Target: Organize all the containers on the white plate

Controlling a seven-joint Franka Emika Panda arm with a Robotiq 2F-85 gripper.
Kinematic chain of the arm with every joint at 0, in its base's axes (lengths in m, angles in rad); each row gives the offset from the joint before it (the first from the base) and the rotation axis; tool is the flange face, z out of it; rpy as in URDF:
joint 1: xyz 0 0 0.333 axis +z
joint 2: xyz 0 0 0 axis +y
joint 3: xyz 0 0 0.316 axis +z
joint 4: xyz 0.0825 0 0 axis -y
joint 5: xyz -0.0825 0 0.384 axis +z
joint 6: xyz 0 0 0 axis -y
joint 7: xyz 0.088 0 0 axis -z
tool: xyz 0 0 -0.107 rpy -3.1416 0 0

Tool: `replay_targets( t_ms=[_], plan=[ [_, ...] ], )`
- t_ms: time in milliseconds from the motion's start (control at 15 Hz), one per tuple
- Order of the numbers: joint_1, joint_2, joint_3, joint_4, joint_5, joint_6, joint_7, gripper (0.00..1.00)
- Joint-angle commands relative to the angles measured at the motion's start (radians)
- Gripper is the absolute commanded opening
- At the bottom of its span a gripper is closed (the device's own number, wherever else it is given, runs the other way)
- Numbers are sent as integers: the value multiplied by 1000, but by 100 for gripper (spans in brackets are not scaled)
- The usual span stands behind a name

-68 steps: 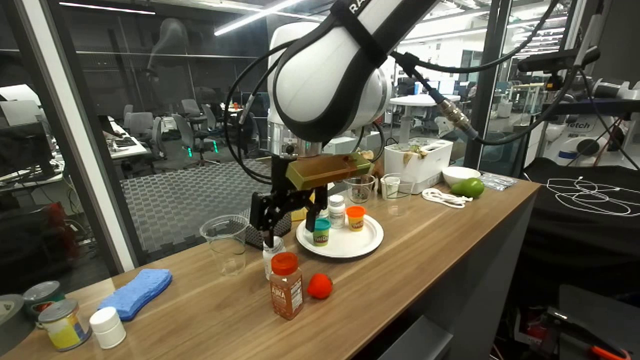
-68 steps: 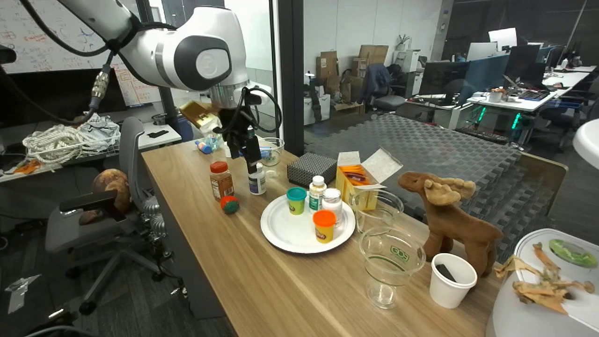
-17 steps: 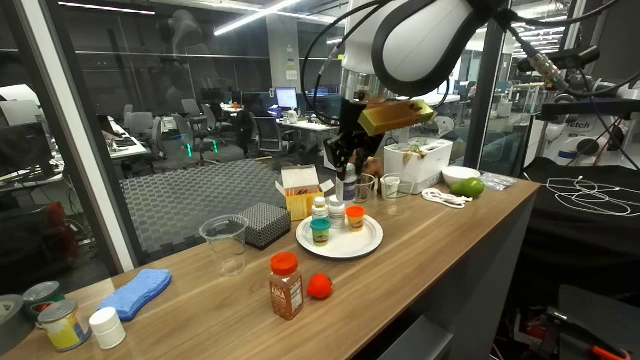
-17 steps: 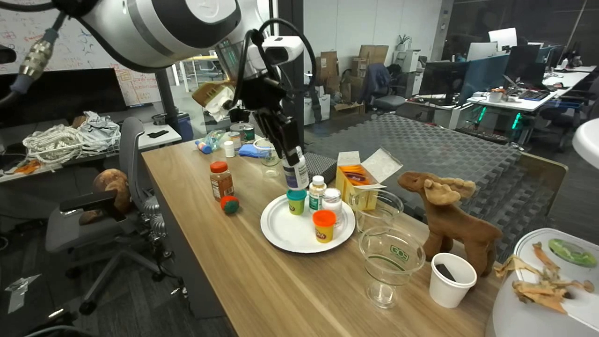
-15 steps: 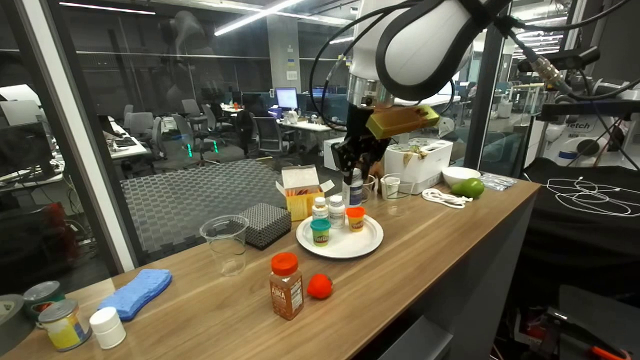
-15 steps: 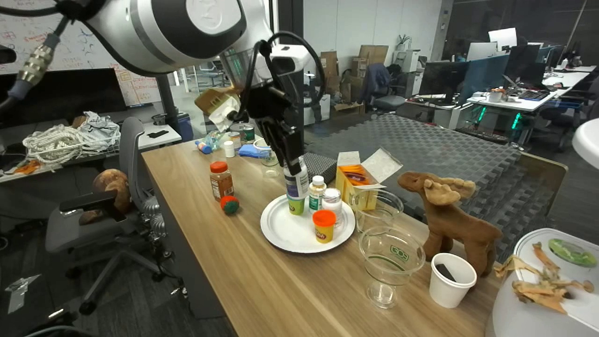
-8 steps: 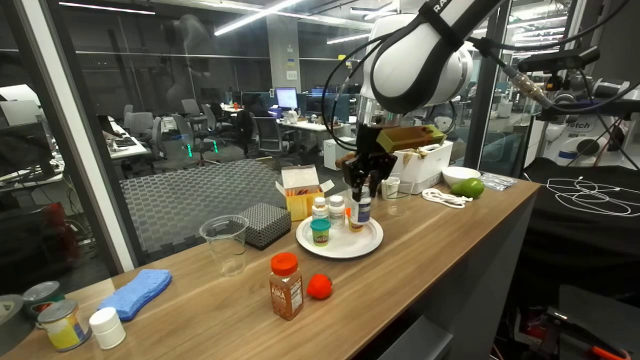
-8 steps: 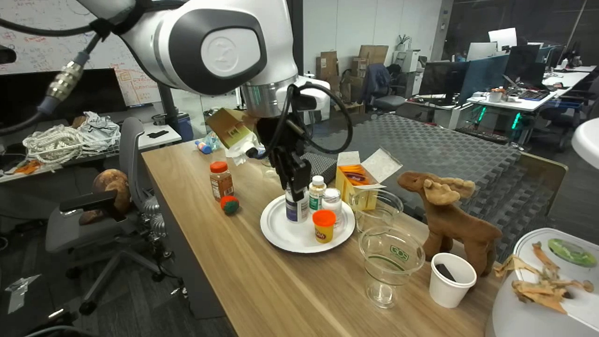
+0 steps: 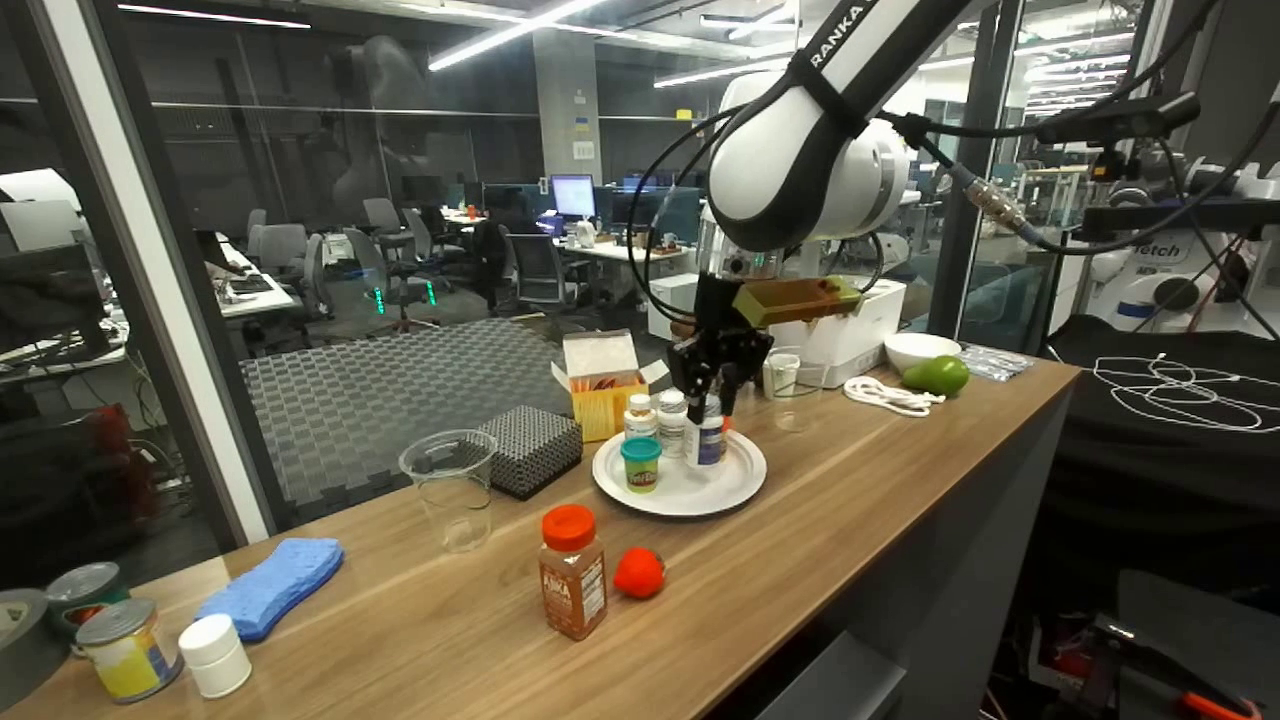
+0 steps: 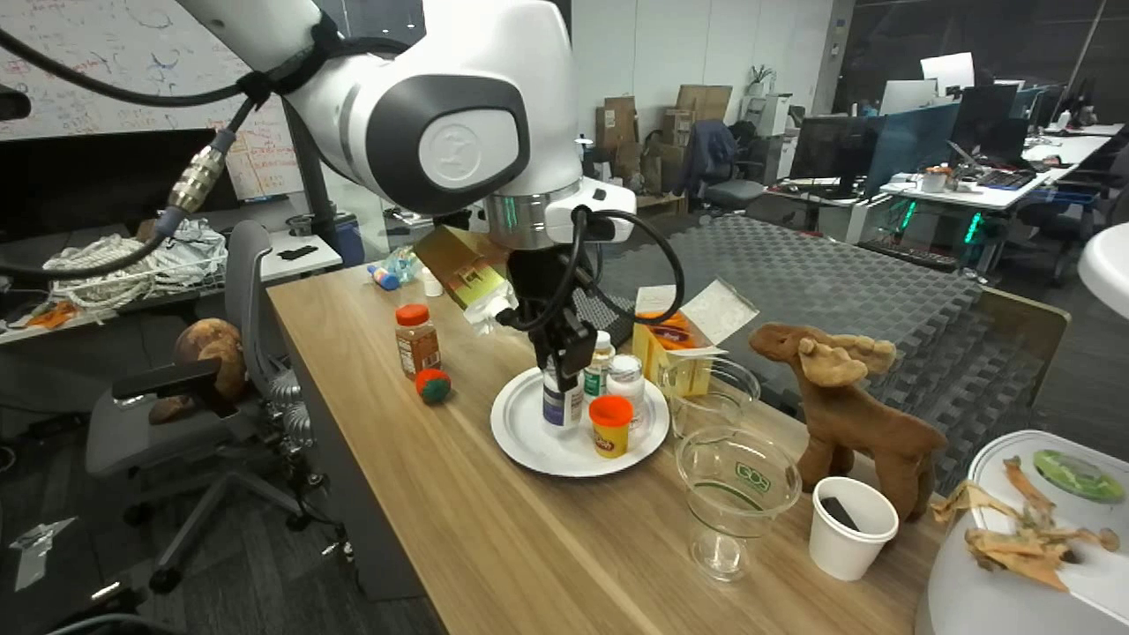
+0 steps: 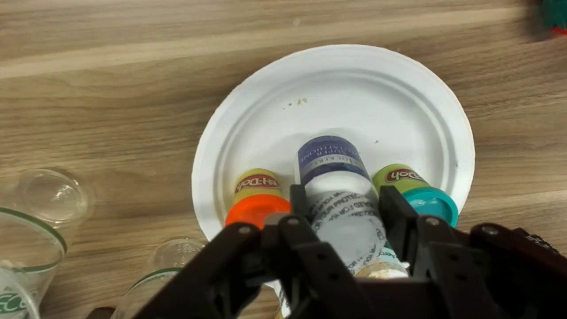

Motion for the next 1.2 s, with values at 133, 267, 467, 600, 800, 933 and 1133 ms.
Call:
replay_targets(
  t_ms=[133,267,467,600,800,933,1133],
  plan=[
    [-2,75,1,85,-19,24,-14,21],
    [-3,90,6,104,-11,21,-20,21],
    [5,110,0,121,-25,24,-13,55],
    [11,110,-5,122,-37,26,-6,77],
    [16,82,-3,108,-40,17,0,99],
    [36,48,-9,81,-63,31,20,100],
    [94,-29,-20,19,-144,9,82,100]
  ],
)
